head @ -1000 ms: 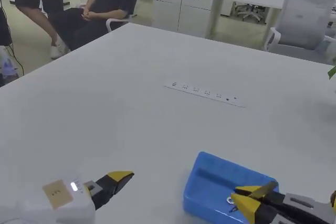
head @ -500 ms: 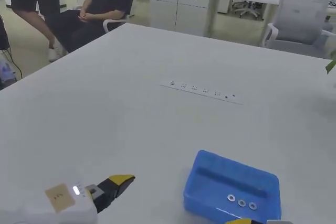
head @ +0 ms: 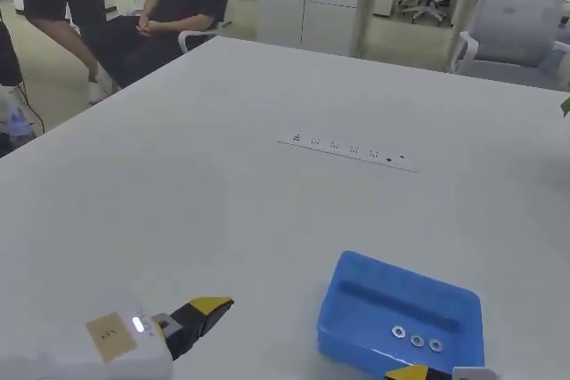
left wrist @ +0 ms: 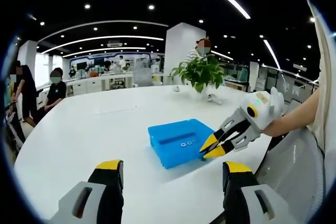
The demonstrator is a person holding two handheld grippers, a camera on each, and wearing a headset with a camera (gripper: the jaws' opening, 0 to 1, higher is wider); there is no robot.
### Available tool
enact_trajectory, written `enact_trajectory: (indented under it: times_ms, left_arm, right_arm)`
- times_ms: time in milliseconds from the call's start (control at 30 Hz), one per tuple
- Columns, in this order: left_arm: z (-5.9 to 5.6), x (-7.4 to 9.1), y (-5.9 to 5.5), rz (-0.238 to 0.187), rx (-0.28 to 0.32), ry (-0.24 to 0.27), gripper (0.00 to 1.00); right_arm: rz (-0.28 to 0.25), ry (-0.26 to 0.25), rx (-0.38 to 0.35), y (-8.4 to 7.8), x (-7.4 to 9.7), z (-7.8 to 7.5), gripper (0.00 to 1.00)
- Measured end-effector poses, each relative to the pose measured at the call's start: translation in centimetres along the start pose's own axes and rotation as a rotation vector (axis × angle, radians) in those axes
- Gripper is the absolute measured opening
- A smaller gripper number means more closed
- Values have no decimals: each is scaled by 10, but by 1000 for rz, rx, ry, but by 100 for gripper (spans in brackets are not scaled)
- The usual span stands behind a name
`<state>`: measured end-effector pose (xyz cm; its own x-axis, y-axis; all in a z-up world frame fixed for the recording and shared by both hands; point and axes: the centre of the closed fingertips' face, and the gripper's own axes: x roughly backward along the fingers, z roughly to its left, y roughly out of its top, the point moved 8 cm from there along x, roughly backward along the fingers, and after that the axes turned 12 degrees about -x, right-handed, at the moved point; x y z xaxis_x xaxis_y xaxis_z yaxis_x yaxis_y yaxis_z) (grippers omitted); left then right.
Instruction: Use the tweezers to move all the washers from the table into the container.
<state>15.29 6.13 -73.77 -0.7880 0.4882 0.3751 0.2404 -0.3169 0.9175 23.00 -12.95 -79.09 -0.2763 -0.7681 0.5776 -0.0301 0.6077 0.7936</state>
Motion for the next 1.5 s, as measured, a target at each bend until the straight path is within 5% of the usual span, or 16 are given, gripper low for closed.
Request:
enact_trajectory:
  times_ms: [567, 833, 1000, 1167, 1500]
  left_arm:
    - [0, 1, 1, -11, -1, 0, 78]
    - [0, 1, 2, -14, -4, -1, 78]
    - [0, 2, 2, -16, -3, 0, 78]
    - [0, 2, 2, -19, -2, 4, 78]
    - [1, 3, 1, -20, 1, 7, 78]
  right_arm:
    - [-48, 25, -200, -4, 14, 20, 1]
    - [-35, 81, -199, -1, 18, 34, 1]
    - [-47, 76, -181, -2, 20, 35, 2]
    - [-87, 96, -238, -1, 23, 34, 3]
    - [-75, 89, -264, -3, 19, 33, 3]
